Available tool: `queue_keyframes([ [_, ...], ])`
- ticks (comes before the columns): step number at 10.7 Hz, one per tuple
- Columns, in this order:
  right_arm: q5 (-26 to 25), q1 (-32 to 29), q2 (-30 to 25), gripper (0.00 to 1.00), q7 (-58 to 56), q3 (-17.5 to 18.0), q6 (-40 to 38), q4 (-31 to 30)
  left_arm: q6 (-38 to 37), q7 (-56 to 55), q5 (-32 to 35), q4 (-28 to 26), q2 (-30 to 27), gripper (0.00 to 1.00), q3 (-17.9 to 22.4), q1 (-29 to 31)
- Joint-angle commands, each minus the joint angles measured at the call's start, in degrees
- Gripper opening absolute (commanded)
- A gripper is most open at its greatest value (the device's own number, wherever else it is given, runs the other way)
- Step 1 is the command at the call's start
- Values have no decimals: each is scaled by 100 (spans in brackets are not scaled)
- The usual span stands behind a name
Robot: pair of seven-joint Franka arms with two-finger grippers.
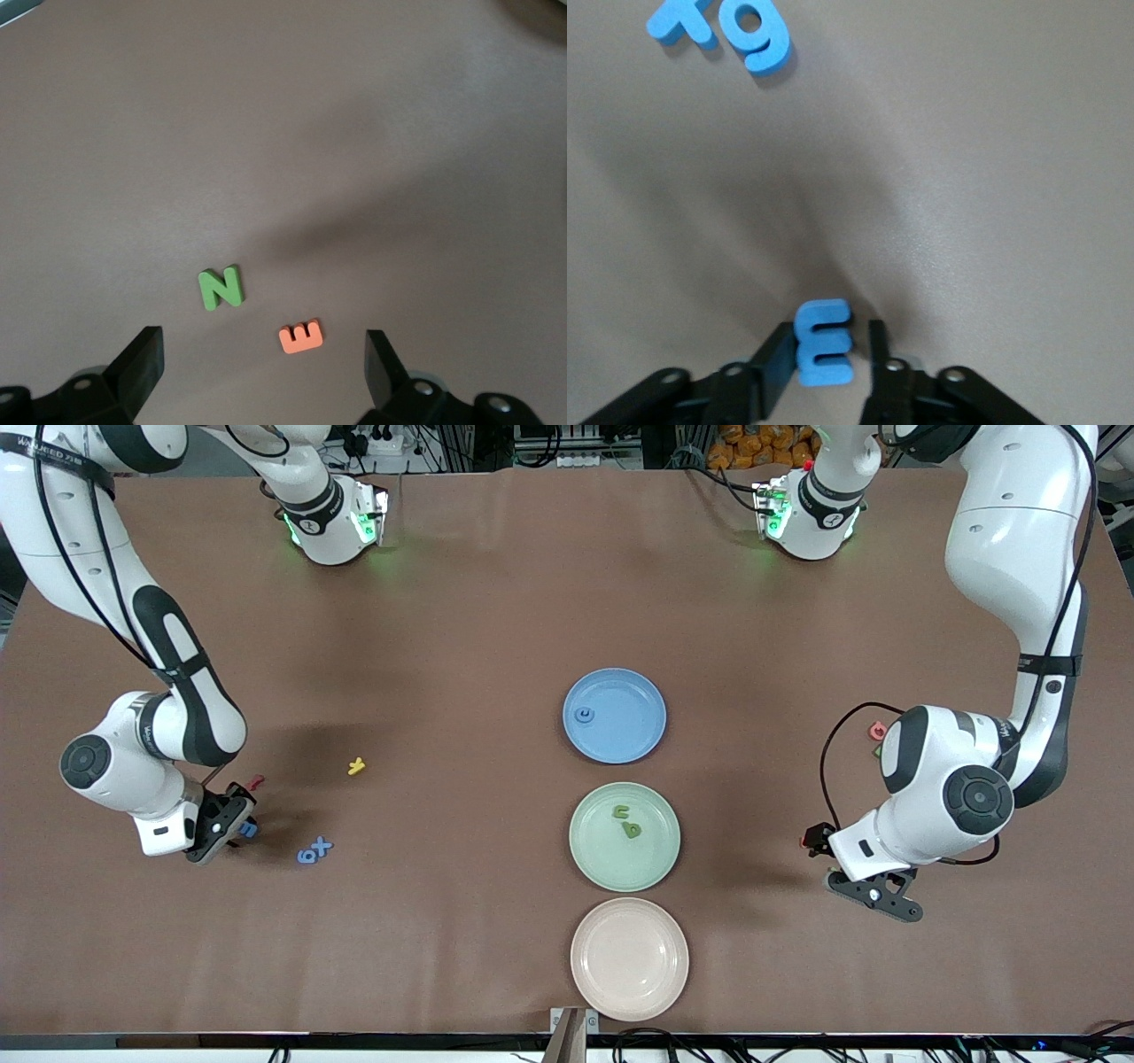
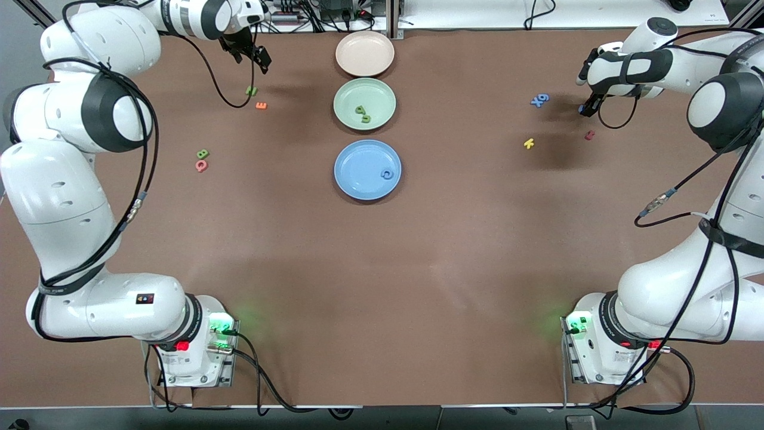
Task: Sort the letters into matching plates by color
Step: 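Release the 9 and reach the green N while the right gripper grasps blue E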
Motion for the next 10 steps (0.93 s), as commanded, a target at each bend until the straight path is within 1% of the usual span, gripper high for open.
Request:
queue_keyframes([
  [1, -103, -92, 8, 27, -52, 79, 105, -64, 39, 128, 791, -66, -7, 100, -33, 25],
  [2, -103, -83, 8, 20, -25, 79, 105, -64, 92, 233, 821, -75, 28, 100, -42, 208],
  [3, -103, -83, -1, 16, -16, 79, 87, -64, 162, 390, 804, -75, 46, 100, -50, 279],
  [5, -76, -65, -97, 11, 80, 79, -18, -47, 416, 654, 751, -110, 142, 100, -85, 542],
  [6, -50, -22, -219, 10, 298, 79, -227, -38, 539, 725, 620, -154, 204, 100, -121, 665],
  [7, -24, 83, -395, 10, 727, 79, -534, -29, 567, 830, 558, -154, 204, 100, -130, 675],
  [9, -32, 574, -746, 12, 2400, 79, -1202, -3, 576, 884, 557, -154, 222, 100, -130, 676],
  [10, -32, 829, -835, 14, 3236, 79, -1344, 23, 645, 884, 557, -154, 274, 100, -130, 676],
])
